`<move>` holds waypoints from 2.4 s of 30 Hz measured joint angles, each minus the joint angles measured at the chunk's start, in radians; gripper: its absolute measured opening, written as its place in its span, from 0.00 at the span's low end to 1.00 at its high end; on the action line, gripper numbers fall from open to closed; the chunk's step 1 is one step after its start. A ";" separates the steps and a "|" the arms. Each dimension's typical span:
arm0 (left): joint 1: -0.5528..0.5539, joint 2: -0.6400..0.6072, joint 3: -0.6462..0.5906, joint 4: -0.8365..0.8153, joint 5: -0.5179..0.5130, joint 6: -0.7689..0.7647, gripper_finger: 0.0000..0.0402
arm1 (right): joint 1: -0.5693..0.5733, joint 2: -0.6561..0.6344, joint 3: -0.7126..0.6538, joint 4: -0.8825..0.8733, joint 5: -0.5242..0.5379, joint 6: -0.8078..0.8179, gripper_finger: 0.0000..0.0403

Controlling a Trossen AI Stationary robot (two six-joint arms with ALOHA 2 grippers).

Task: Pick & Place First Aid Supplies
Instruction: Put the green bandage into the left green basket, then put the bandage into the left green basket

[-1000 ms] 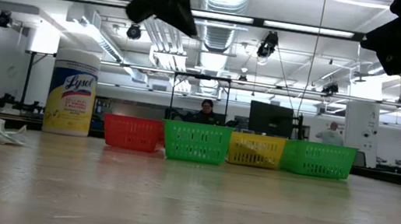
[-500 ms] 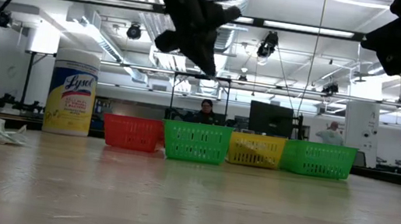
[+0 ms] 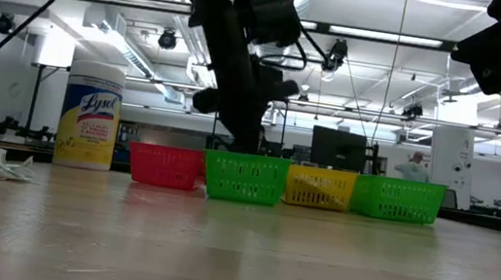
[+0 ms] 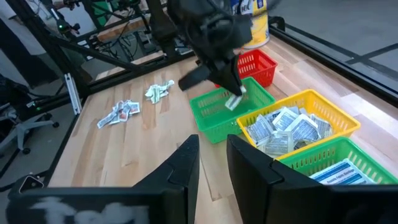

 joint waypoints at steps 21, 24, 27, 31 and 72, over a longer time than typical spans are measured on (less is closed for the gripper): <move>-0.001 0.084 -0.001 0.000 0.023 0.070 0.04 | 0.000 0.000 0.000 0.000 0.000 -0.004 0.17; -0.001 0.084 -0.001 0.001 0.022 0.073 0.12 | 0.000 0.000 0.000 0.000 0.000 -0.004 0.17; -0.001 0.084 -0.001 0.001 0.022 0.076 0.21 | 0.000 0.000 0.000 0.000 0.000 -0.004 0.18; 0.000 0.082 0.021 -0.037 0.021 0.090 0.33 | 0.000 0.000 0.000 0.000 0.000 -0.004 0.20; -0.295 -0.022 0.253 -0.995 0.081 -0.385 0.43 | 0.000 0.000 0.000 0.001 0.000 -0.005 0.22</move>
